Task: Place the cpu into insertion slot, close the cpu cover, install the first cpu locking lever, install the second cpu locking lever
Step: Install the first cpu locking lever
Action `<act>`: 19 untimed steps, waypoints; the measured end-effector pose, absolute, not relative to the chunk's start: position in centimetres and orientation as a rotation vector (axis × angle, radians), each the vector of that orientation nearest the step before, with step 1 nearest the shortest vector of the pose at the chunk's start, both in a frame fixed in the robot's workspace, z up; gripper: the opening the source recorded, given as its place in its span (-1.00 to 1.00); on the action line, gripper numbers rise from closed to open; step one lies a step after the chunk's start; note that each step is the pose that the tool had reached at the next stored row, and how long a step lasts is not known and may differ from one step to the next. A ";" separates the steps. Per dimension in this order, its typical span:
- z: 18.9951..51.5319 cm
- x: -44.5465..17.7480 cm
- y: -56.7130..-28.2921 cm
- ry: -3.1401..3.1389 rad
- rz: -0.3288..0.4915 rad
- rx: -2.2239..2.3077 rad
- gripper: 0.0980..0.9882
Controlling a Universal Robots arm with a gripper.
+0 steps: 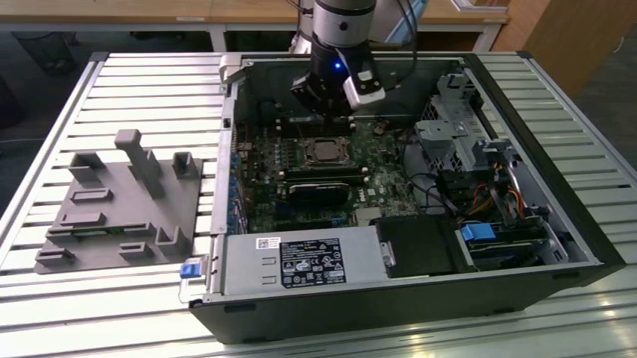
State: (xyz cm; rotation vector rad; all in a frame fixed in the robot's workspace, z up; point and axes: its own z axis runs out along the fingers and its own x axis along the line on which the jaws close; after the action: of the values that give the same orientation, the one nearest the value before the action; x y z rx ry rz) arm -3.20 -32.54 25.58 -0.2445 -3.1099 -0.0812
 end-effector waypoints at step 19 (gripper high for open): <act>25.5 -5.1 -32.5 -3.121 -0.088 -0.149 -0.95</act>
State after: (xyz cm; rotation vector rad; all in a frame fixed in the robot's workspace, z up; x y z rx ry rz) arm -5.10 -32.50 25.46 -0.1486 -3.1207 -0.0881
